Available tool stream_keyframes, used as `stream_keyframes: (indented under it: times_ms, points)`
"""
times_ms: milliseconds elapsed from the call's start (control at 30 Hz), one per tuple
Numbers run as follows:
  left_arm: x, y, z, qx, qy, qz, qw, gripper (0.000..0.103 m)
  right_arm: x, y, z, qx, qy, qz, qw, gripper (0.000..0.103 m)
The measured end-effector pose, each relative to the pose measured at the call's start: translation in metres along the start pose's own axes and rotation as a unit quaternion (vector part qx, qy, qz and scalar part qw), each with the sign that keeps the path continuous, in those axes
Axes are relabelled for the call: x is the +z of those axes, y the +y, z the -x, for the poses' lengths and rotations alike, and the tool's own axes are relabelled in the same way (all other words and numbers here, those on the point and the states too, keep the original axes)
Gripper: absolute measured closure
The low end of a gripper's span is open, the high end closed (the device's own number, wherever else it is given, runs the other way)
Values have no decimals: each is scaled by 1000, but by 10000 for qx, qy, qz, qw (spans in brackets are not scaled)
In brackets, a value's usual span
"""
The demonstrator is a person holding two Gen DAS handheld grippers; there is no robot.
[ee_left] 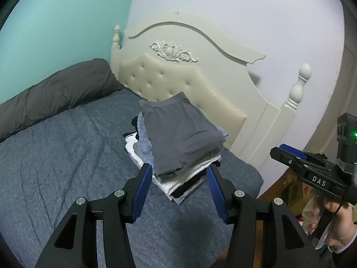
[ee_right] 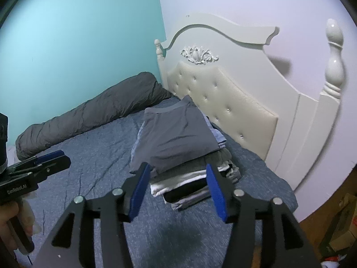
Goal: Fold clothes
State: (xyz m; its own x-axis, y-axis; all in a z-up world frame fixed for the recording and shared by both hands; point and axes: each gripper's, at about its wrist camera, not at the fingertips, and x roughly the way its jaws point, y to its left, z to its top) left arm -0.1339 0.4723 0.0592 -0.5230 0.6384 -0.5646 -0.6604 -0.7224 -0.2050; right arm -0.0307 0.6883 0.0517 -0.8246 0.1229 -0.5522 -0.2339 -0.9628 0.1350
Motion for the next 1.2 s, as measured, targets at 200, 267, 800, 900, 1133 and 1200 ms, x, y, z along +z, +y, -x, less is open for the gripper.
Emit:
stream_keyframes:
  times_ms: [200, 267, 800, 900, 1133, 1200]
  points:
    - [-9, -4, 14, -42, -40, -13, 10000, 48, -13, 6, 21, -100, -32, -63, 9999, 42]
    - [-12, -5, 18, -57, -45, -21, 10000, 48, -17, 9, 25, -156, -40, -42, 9999, 40]
    - [-34, -24, 56, -51, -225, -245, 9994, 36, -44, 20, 62, -403, -124, -74, 9991, 28]
    - [-38, -26, 62, -59, -261, -262, 9993, 35, -49, 23, 69, -382, -142, -86, 9991, 26]
    - [-48, -28, 73, -134, -262, -262, 9992, 35, -58, 36, 81, -347, -118, -44, 9993, 24]
    - [-51, -28, 77, -142, -263, -267, 9992, 35, -61, 40, 85, -341, -125, -41, 9993, 22]
